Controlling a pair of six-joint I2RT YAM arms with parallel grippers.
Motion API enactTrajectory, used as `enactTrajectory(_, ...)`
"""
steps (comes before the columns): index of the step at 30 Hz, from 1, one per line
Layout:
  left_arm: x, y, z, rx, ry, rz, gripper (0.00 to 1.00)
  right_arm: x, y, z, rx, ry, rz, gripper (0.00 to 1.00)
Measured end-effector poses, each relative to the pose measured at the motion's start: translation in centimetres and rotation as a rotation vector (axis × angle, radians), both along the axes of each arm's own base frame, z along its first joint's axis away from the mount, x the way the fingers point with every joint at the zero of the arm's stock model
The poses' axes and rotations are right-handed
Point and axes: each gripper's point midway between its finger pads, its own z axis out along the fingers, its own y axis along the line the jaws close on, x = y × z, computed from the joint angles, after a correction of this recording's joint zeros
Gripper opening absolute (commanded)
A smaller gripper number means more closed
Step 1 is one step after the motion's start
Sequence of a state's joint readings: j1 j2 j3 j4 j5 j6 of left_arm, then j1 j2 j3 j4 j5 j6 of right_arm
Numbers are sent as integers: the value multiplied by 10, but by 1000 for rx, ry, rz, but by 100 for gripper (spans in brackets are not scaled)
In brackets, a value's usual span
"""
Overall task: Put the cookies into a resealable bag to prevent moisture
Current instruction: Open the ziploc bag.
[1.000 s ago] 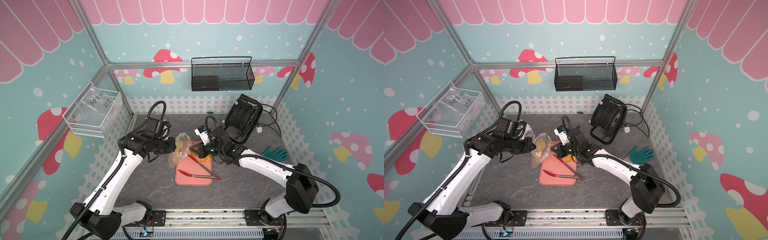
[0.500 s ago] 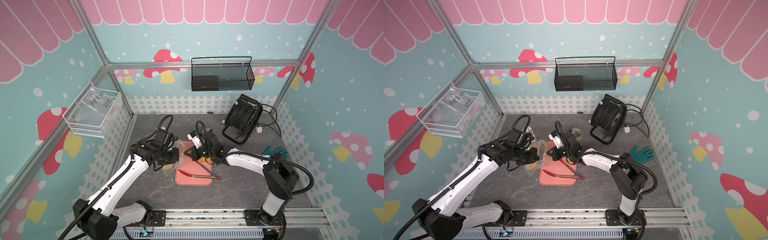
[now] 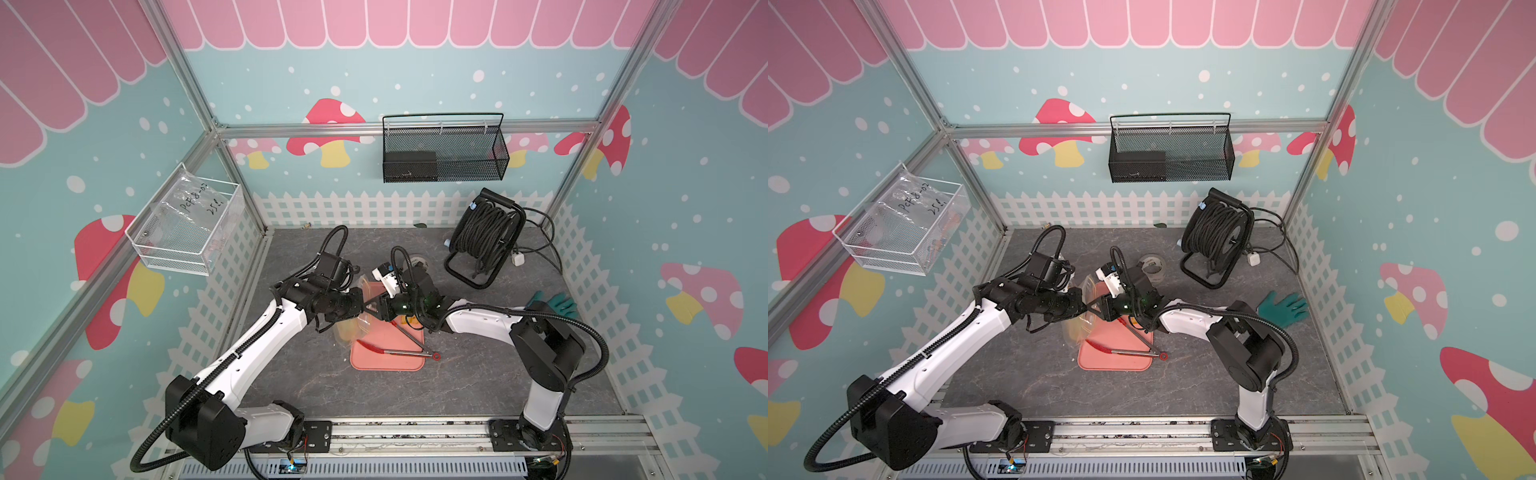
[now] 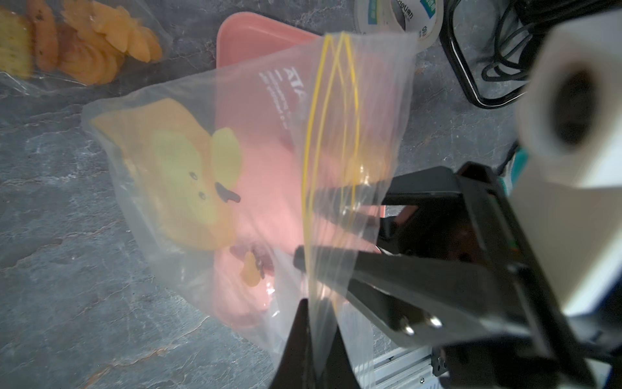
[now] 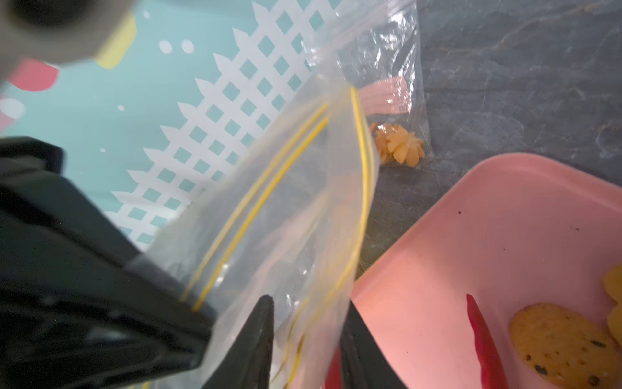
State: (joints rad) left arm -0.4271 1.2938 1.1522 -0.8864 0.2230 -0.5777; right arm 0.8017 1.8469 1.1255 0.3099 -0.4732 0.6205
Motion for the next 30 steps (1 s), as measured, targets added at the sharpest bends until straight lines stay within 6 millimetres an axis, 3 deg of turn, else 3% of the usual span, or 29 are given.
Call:
enactTrajectory(3, 2, 2, 1, -7, -5, 1, 0, 1, -5, -13, -47, 17, -18, 10)
enactTrajectory(13, 3, 52, -7, 98, 8, 61, 0, 4, -18, -24, -165, -30, -67, 10)
enactTrajectory(18, 3, 70, -16, 188, 63, 74, 0, 2, -17, -22, -197, -69, -51, 21)
enactTrajectory(25, 8, 64, -21, 154, 100, 57, 0, 2, -15, -15, -223, -146, -15, 44)
enactTrajectory(30, 13, 51, -21, 76, 95, 52, 0, -4, -30, 20, -211, -284, -4, 62)
